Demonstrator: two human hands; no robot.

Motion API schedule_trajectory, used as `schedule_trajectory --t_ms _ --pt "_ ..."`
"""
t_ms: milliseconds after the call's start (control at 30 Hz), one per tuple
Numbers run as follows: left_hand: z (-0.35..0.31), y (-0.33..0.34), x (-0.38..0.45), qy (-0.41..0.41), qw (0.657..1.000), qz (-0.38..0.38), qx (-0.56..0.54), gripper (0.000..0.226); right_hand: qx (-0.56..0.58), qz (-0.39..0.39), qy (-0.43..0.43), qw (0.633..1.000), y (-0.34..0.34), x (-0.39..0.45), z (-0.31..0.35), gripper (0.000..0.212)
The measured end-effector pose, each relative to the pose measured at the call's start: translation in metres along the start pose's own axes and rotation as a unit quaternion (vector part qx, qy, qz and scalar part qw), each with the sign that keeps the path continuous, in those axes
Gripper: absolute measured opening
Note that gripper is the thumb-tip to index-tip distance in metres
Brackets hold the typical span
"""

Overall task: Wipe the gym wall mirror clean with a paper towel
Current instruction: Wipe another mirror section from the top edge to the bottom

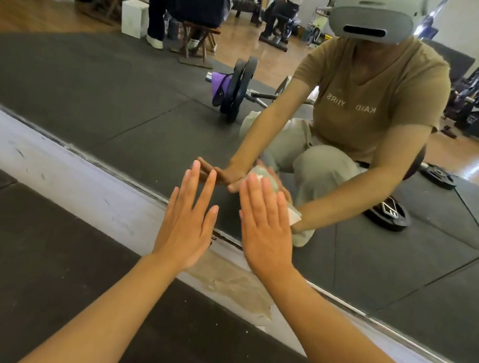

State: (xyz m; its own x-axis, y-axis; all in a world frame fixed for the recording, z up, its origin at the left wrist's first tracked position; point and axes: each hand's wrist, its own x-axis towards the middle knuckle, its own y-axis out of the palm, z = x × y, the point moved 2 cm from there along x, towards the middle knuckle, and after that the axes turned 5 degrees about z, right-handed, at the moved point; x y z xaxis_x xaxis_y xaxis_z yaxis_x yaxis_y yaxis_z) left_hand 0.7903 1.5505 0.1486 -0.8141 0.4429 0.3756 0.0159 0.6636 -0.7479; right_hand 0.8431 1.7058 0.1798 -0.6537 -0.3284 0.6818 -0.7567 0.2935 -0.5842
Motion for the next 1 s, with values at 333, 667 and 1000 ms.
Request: schedule_trajectory --t_ms 333,667,1000 --pt "-0.014 -0.006 -0.004 -0.038 0.998 0.041 -0.035 0.061 -0.069 0.133 -0.152 0.977 0.026 -0.056 0.011 0.097" --pt "-0.035 0.010 -0.014 -0.029 0.997 0.041 -0.057 0.060 -0.058 -0.047 -0.029 0.997 -0.048 -0.012 -0.077 0.057" --pt "-0.068 0.054 -0.021 0.007 0.998 0.043 -0.044 0.064 0.060 0.022 0.091 0.994 -0.004 -0.146 -0.051 0.073"
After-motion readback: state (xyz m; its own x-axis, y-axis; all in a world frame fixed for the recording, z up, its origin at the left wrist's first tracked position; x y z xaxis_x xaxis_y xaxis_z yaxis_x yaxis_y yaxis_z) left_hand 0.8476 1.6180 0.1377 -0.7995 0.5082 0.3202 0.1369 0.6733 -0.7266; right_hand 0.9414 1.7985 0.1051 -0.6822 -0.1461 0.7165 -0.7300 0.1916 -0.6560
